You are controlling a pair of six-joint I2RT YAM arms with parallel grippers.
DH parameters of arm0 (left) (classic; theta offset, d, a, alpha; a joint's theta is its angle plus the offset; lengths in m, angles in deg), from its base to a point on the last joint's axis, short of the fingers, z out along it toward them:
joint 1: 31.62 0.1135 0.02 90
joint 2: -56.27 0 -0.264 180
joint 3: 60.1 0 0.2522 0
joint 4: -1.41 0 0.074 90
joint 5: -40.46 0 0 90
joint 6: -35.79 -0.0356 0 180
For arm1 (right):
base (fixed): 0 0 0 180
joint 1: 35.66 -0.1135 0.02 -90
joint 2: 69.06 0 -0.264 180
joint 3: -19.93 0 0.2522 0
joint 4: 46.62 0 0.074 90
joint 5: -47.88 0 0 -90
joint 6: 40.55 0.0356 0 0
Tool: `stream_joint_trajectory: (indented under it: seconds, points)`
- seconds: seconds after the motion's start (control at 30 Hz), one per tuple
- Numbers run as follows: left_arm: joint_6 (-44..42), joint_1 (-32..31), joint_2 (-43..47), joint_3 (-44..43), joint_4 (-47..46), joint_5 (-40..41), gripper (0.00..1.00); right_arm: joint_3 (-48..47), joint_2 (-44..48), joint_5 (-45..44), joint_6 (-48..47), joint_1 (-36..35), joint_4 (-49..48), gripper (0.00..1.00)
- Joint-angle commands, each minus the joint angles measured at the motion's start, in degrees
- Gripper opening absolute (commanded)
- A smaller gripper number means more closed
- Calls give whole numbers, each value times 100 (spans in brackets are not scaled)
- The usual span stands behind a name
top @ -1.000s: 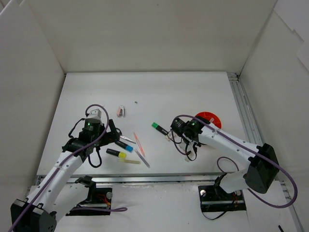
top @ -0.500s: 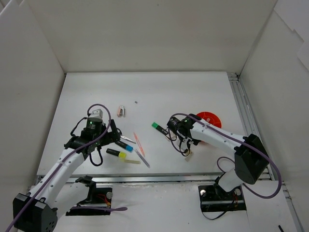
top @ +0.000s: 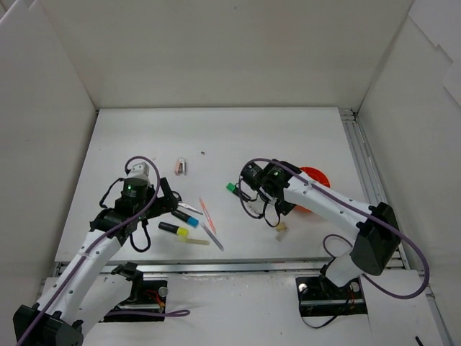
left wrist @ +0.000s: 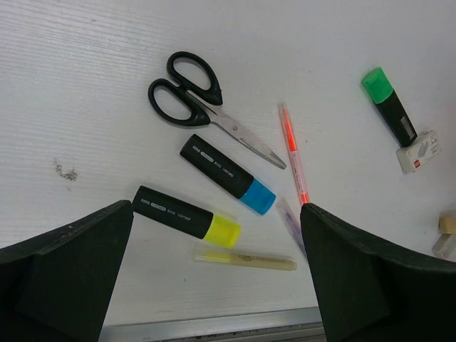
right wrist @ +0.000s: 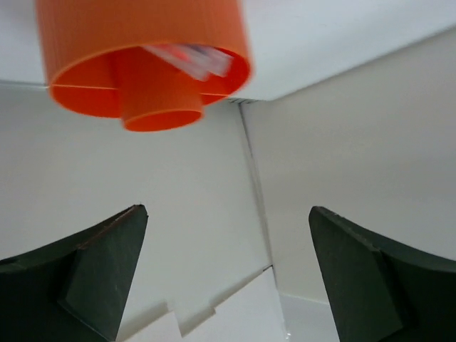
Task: Sort the stationery into containers
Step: Place the pen in the storage box.
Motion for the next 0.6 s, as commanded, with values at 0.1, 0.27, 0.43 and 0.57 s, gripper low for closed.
stream_joint_trajectory:
  seconds: [0.1, 0.27, 0.43, 0.57]
  points:
    - [-169, 49, 287, -242, -96, -21, 100, -1729, 157, 1917, 842, -256, -870, 98]
    - [-169, 49, 437, -242, -192, -65, 99, -2933, -18, 2700, 2590, -318, -1849, 98]
    - [-239, 49, 726, -23, -535, -311, 99, -3217, -194, 2209, 5929, -11, -2816, 98]
    - [-239, 49, 929, 84, -562, -268, 100, -2453, -98, 2577, 7830, 7, -3228, 98]
